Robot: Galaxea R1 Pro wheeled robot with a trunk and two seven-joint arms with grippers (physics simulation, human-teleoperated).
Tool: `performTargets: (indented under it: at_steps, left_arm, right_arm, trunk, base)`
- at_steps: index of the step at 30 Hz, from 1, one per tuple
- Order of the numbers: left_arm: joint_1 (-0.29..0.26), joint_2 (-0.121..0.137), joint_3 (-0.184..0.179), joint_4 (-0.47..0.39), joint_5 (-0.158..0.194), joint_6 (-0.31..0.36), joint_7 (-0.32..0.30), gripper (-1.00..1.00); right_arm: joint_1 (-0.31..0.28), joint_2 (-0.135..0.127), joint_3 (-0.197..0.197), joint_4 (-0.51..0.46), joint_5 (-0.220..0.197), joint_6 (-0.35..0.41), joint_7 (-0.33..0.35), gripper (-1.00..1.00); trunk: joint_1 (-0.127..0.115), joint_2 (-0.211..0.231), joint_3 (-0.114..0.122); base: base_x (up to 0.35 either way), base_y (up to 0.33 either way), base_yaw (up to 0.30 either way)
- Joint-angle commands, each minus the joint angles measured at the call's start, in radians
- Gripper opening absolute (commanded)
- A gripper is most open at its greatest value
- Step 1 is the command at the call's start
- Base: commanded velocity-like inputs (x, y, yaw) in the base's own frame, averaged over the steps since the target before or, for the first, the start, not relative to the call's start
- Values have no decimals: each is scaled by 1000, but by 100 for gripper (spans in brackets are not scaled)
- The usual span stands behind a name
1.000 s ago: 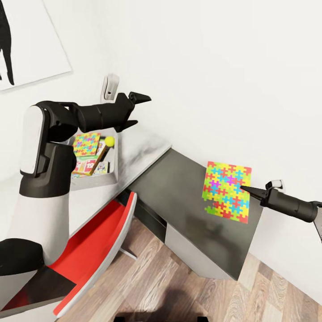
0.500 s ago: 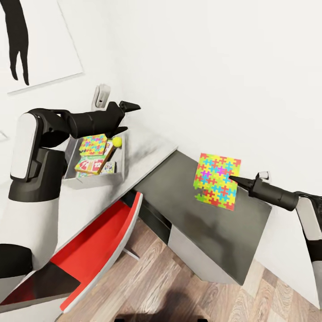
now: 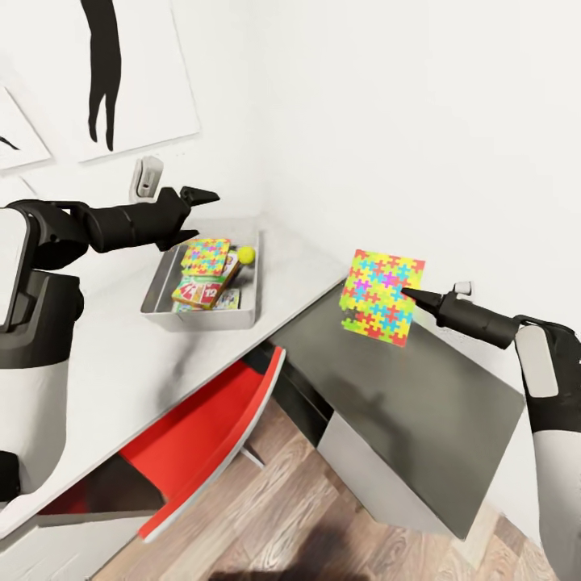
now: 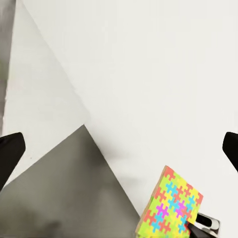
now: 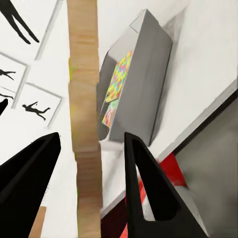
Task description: Put all the toys in the child's room - the three board games (two on the bed and one on the table), the two jigsaw puzzles on the table, and the tennis ball on the table - inside the toy box on the table in the child's room.
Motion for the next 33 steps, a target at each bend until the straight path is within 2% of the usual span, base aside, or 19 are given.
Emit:
performTargets:
  at_steps: [1, 3, 7, 14, 33]
  left_arm:
    - [3, 10, 1, 0, 11, -1, 9, 100]
    - [6, 19, 2, 0, 11, -1, 7, 100]
    - [15, 41, 17, 0, 12, -1, 4, 100]
    - [23, 52, 33, 0, 17, -1, 3, 100]
    - [35, 54, 38, 0, 22, -1, 4, 100]
  right_arm:
    - [-12, 2, -1, 4, 7, 3, 4, -100]
    - [-24, 7, -1, 10, 7, 3, 2, -100]
    - [-72, 37, 0, 56, 8, 3, -4, -100]
    - [-126, 58, 2, 138, 10, 3, -8, -100]
    - [-198, 63, 4, 178, 13, 3, -9, -100]
  trunk:
    - [1, -2, -1]
    - [1, -2, 1]
    - [1, -2, 5]
    - [1, -2, 12]
    - [1, -2, 30]
  base:
    - [0, 0, 250]
    - [0, 0, 251]
    - [0, 0, 252]
    - [0, 0, 253]
    - [0, 0, 255]
